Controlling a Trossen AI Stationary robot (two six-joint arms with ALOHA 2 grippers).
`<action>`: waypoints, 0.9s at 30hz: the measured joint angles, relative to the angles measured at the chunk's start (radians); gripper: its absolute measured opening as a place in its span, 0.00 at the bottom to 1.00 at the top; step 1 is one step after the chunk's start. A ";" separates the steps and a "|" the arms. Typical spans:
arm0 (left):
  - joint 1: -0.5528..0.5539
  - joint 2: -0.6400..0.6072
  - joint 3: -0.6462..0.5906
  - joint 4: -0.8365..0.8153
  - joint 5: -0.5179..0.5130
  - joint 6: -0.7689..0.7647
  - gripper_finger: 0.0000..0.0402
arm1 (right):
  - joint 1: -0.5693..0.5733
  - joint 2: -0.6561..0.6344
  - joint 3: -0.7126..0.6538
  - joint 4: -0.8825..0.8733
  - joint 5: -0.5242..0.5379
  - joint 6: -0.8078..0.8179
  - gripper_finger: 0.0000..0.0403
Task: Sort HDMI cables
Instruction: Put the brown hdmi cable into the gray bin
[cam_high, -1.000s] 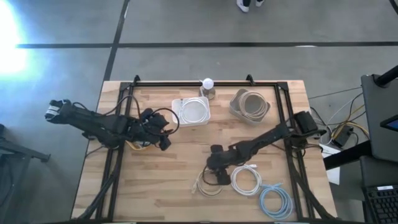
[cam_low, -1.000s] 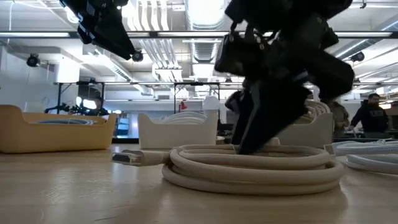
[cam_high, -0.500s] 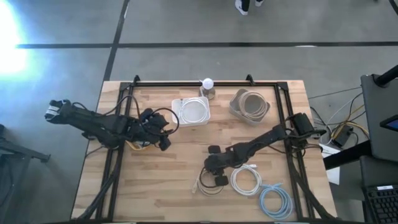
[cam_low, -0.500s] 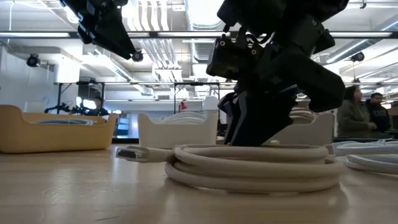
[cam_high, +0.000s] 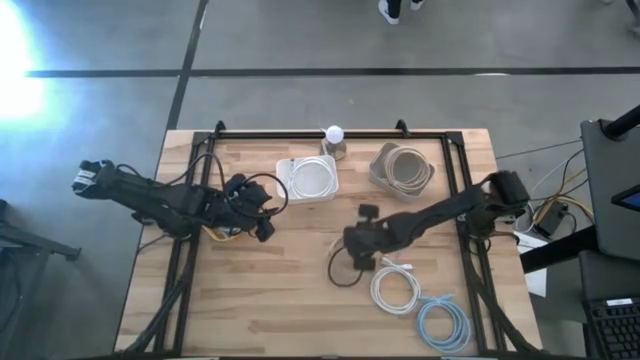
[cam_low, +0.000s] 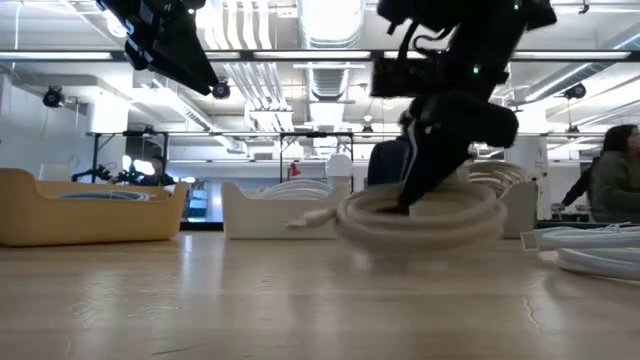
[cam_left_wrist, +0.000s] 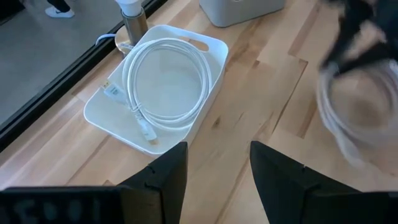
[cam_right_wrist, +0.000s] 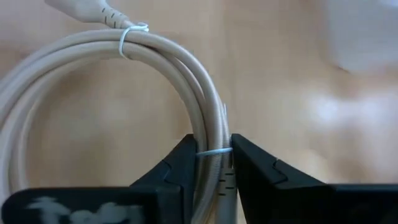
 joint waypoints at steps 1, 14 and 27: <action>0.000 0.000 0.000 0.000 0.000 0.000 0.44 | -0.008 -0.025 0.000 -0.039 0.037 0.017 0.20; 0.000 0.000 0.000 0.000 -0.019 -0.002 0.44 | -0.130 -0.339 -0.007 -0.435 0.526 0.198 0.21; 0.000 0.000 0.000 0.000 -0.024 -0.004 0.44 | -0.357 -0.436 -0.097 -0.505 0.586 0.198 0.21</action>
